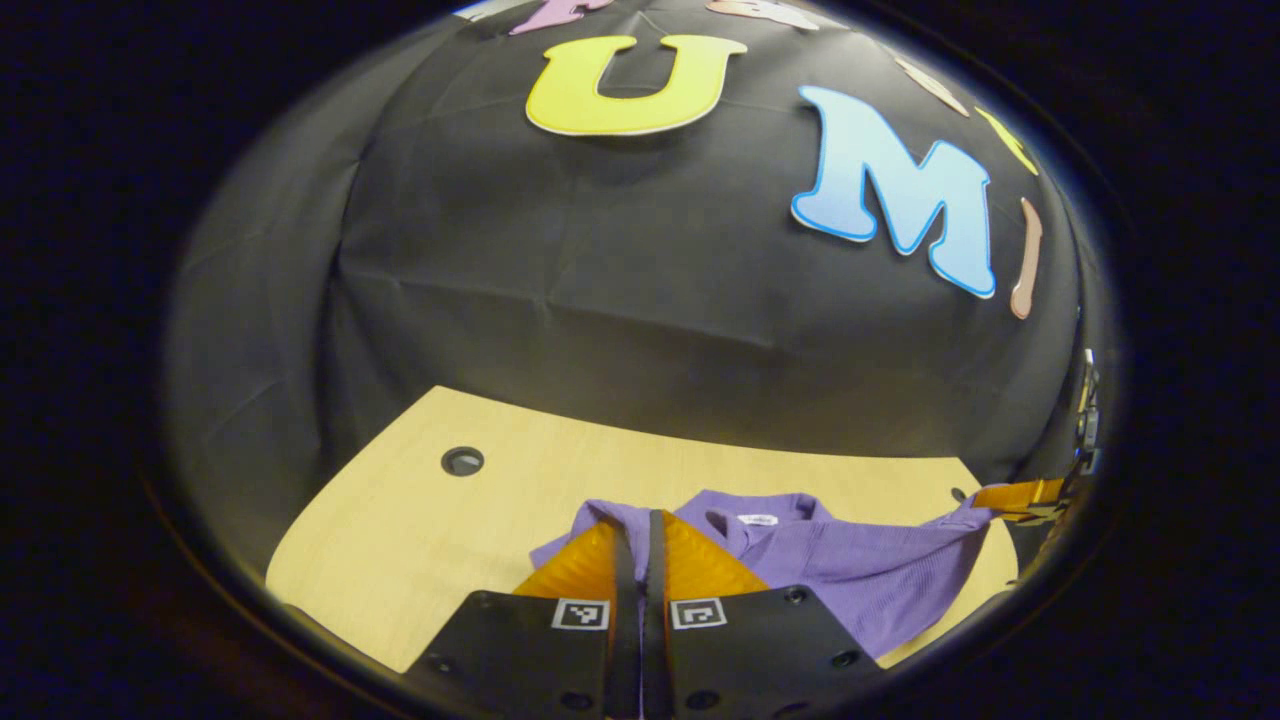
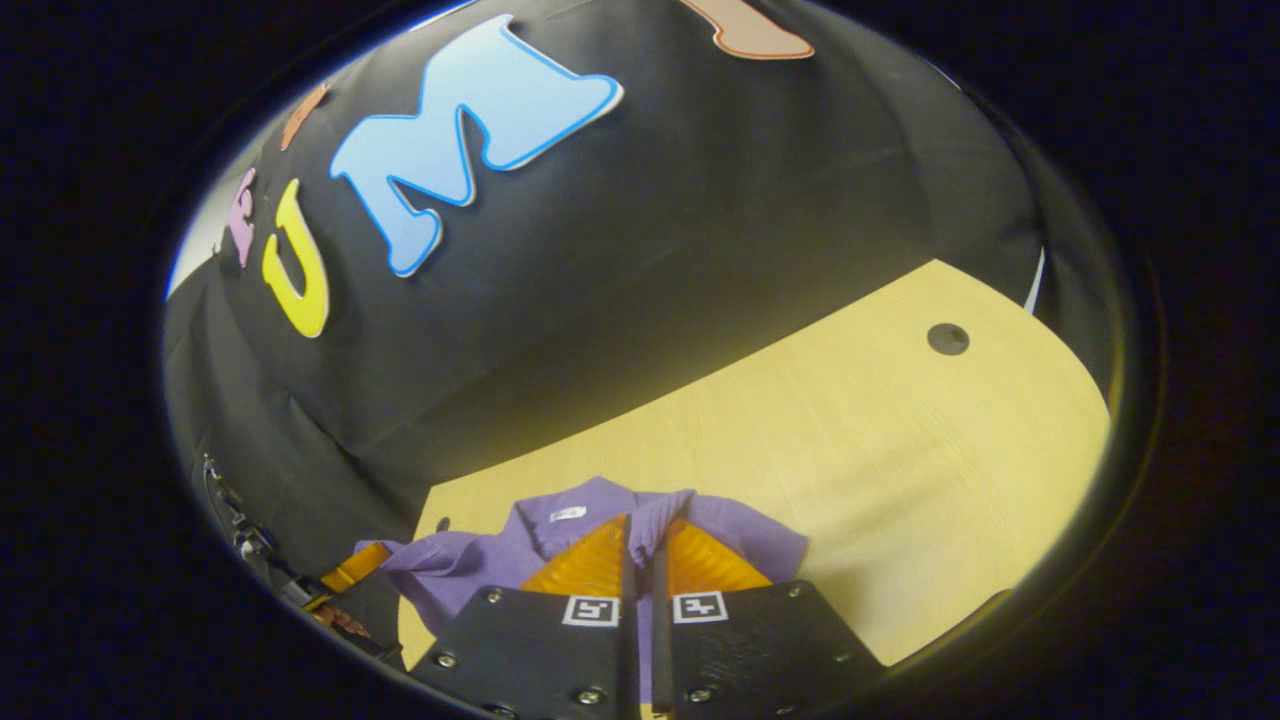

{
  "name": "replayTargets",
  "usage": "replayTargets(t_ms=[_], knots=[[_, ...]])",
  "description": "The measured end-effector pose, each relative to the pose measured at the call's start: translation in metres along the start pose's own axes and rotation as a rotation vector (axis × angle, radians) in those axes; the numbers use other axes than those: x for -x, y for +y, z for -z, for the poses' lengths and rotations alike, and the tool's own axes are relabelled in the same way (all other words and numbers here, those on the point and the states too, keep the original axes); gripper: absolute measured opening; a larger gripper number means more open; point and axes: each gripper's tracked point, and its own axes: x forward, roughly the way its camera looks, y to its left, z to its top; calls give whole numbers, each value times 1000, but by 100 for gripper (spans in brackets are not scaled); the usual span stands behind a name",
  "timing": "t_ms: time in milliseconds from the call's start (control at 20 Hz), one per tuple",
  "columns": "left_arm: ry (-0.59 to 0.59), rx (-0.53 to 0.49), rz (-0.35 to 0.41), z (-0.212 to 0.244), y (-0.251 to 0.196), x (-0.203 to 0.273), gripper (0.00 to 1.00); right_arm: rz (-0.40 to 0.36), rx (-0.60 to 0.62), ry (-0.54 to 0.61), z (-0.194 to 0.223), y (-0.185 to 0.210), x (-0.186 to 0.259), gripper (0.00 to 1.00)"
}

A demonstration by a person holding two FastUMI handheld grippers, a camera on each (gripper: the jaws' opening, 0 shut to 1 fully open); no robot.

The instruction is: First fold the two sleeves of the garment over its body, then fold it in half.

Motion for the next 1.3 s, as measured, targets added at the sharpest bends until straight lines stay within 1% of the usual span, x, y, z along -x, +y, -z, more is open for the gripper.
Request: replayTargets(t_ms=[150,350,450,550,600,650,750,800,850,950,1000,1050,1100,1150,1200,1300], knots=[[12,-12,-24,9,5,-17,8,14,-19,7,-1,-9,-23,5],[7,-45,-49,15,10,-33,8,57,-19,31,5,-27,-50,5],[3,-65,-72,16,12,-41,8,85,-5,36,7,-37,-59,5],[7,-81,-87,20,11,-45,9,94,5,35,3,-36,-60,5],[4,-87,-98,20,12,-46,12,101,15,36,4,-37,-59,0],[1,-91,-100,20,10,-47,16,109,30,36,6,-38,-60,7],[-7,-88,-103,17,7,-44,23,120,59,35,7,-37,-58,8],[-9,-84,-99,16,5,-42,27,124,71,32,7,-36,-57,14],[-12,-81,-93,14,3,-41,39,118,82,24,4,-32,-50,16],[-25,-96,-90,8,2,-36,65,129,117,1,-2,-30,-45,28],[-38,-106,-92,3,1,-34,78,134,136,-14,-4,-25,-38,36],[-54,-108,-88,-3,0,-30,79,145,155,-26,-7,-22,-30,42],[-69,-106,-83,-11,-2,-24,83,150,169,-42,-11,-18,-23,58],[-81,-99,-75,-16,-5,-18,83,151,178,-57,-15,-14,-16,76],[-92,-90,-65,-21,-7,-12,88,156,189,-72,-18,-9,-7,83],[-115,-78,-48,-31,-13,4,88,167,221,-108,-24,1,13,83]])
